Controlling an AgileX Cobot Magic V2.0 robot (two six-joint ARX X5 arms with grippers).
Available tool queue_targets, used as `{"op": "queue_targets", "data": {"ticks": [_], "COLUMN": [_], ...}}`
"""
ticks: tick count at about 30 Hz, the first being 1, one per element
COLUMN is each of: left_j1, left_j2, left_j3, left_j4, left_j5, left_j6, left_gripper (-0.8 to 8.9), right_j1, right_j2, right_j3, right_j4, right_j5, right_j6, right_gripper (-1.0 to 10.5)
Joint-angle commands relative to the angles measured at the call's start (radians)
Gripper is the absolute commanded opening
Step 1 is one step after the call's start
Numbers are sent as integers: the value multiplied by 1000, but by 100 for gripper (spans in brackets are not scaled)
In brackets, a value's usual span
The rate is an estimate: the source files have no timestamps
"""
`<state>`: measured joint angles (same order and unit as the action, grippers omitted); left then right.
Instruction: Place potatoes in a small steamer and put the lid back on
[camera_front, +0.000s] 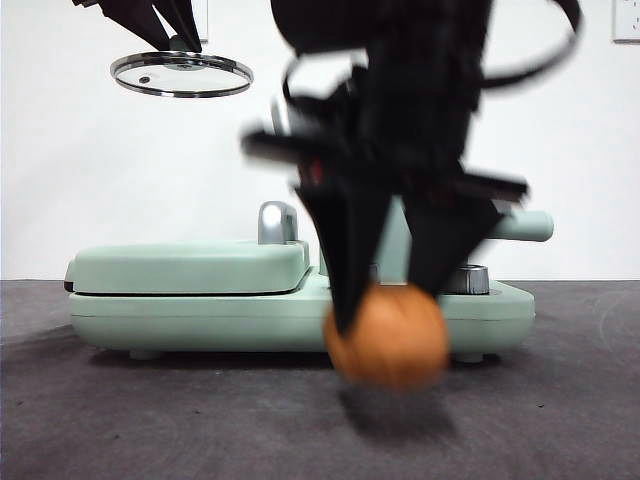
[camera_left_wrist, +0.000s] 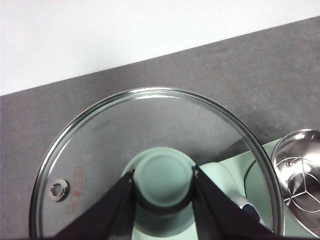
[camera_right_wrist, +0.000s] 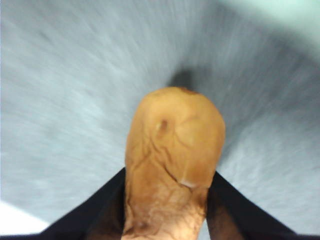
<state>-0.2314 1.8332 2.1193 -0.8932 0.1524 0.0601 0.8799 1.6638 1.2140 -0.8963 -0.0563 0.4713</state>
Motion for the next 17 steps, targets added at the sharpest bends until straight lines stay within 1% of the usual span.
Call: {"op": "queue_targets", "data": {"ticks": [1, 5, 10, 14, 17], "left_j1": [-3, -3, -3, -5, -5], "left_j2": [4, 4, 4, 4, 4], "left_j3": [34, 34, 34, 34, 34], "left_j4": [24, 23, 14, 12, 9], "left_j5": [1, 1, 1, 1, 1], "left_j6": [6, 6, 6, 6, 6], "left_gripper": [10, 10, 10, 10, 10], "right_j1": [-11, -67, -167, -261, -324], "right_j2": [15, 16, 31, 84, 135], "right_j3": [121, 299, 499, 645, 722], "right_j4": [-45, -121, -134, -166, -189], "right_j5": [5, 4, 4, -4, -23], "right_j6": [-67, -116, -179, -227, -253], "right_gripper": [63, 63, 63, 63, 63]}}
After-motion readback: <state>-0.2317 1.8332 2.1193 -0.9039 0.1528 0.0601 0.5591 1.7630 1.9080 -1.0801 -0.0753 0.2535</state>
